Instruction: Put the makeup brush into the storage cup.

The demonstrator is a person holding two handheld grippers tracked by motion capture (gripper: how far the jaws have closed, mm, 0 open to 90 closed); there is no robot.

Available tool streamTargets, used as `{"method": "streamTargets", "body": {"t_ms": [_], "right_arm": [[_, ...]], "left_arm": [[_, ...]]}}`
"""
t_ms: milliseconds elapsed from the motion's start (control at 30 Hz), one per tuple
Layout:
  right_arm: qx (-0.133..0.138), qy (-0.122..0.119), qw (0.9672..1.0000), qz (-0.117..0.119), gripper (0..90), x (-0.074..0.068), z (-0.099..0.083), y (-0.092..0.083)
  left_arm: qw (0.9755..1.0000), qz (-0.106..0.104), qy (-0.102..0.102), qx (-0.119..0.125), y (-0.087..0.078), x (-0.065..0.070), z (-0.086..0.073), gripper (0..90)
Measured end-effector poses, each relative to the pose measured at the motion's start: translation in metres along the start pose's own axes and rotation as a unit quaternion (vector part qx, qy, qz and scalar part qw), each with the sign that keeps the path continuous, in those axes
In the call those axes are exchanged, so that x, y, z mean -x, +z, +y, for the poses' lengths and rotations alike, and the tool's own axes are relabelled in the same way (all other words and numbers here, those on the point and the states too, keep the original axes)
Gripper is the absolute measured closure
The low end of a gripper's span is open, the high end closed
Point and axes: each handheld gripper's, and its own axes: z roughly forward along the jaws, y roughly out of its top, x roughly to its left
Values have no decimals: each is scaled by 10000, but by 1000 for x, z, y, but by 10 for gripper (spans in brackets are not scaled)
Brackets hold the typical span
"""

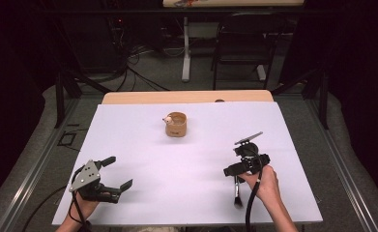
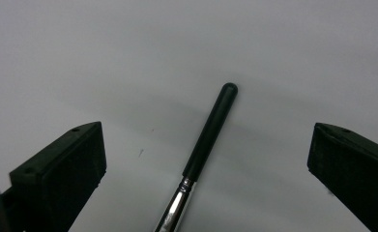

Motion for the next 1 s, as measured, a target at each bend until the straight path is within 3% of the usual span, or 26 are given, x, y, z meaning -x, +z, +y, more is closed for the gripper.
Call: {"method": "streamTargets", "body": {"t_ms": [167, 233, 367, 433, 533, 567, 633, 1000], "right_arm": [[-150, 12, 9999, -29, 13, -1, 3, 3], [-182, 73, 9998, -58, 100, -1, 4, 4], [-372, 148, 9992, -55, 162, -1, 4, 10], [-528, 70, 9986, -74, 190, -3, 4, 12], [-332, 126, 9994, 39, 214, -2, 2, 16], [-597, 77, 9982, -54, 225, -2, 4, 14], [-672, 89, 9977, -32, 280, -1, 3, 17], [-708, 11, 9974, 96, 444, -1, -3, 21]], "left_arm": [[10000, 5, -29, -14, 0, 0, 0, 10], [10000, 5, -35, -15, 0, 0, 0, 10], [10000, 0, -39, -24, 0, 0, 0, 10], [10000, 20, -46, -48, 0, -1, 0, 7], [10000, 37, -69, -38, 0, -1, 0, 7], [10000, 38, -81, -36, 0, -1, 0, 7], [9999, 50, -80, -33, 0, -1, 0, 8], [10000, 27, -76, -49, 0, -1, 0, 9]]}}
